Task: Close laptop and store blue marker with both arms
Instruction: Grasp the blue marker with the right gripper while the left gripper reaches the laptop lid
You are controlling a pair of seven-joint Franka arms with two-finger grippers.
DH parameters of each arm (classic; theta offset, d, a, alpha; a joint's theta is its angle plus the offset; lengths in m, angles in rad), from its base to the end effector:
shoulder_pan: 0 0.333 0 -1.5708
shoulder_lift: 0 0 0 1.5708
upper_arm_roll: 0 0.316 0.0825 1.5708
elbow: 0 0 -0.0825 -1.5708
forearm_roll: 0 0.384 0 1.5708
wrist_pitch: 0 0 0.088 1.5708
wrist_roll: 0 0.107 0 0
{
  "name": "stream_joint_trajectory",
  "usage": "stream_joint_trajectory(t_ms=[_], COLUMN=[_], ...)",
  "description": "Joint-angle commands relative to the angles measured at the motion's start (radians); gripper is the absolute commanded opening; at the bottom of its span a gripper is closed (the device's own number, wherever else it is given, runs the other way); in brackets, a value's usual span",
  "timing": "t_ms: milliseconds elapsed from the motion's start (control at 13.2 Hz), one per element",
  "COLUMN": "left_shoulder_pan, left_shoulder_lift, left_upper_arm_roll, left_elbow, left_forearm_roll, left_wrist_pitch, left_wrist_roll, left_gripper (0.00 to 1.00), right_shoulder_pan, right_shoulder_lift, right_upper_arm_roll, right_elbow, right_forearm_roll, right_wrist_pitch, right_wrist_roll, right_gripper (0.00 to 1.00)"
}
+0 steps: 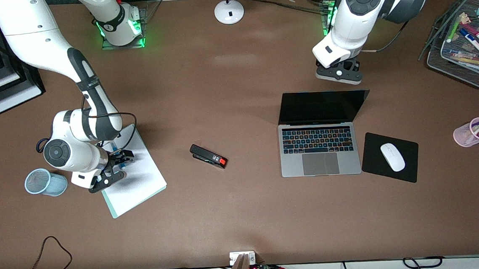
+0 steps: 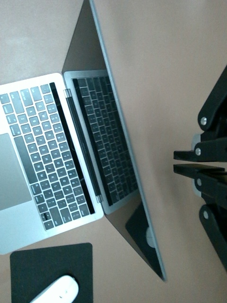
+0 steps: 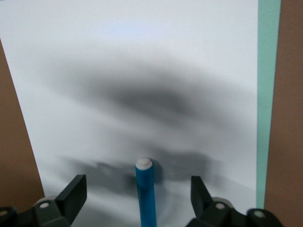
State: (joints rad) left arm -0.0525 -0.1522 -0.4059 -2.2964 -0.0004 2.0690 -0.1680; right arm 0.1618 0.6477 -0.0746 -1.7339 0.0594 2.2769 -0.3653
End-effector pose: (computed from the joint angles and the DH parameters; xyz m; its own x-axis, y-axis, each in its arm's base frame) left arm 0.4310 -0.2149 0.3995 0.9581 -0.2761 -0.0759 -0.2815 -0.9568 -0.0733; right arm 0.6544 0.0625 0.1991 0.9064 0.4113 -0.0968 0.4101 -0.9115 -0.0328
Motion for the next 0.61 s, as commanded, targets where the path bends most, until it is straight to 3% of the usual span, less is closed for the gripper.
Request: stream_joint_trajectory(t_ms=[0,227,530], left_shoulder_pan=[0.014,0.005,0.011], left_shoulder_lift=[0.005,0.006,0.008], left_upper_arm_roll=[-0.01,-0.017,-0.024], left_elbow=[-0.031,-0.084,-0.095], left_forearm_roll=[-0.007,-0.007,-0.007], left_wrist_pitch=[0.046,0.123,0.131], left_wrist_roll=[-0.004,-0.064,-0.1], left_gripper=[0.09,0.09,0.09], right_shoulder_pan=[0.001,0.002,-0.002], right_shoulder_lift=[0.0,0.013,0.018], right_upper_arm_roll=[-0.001,-0.001,-0.001], right_elbow=[-0.012,-0.013,-0.015], right_forearm_roll=[0.013,0.011,0.011], right_wrist_pitch=[0.016,0.023,0.035], right_wrist_roll=[-0.023,-0.021,-0.021], right_gripper=[0.84,0.72,0.66])
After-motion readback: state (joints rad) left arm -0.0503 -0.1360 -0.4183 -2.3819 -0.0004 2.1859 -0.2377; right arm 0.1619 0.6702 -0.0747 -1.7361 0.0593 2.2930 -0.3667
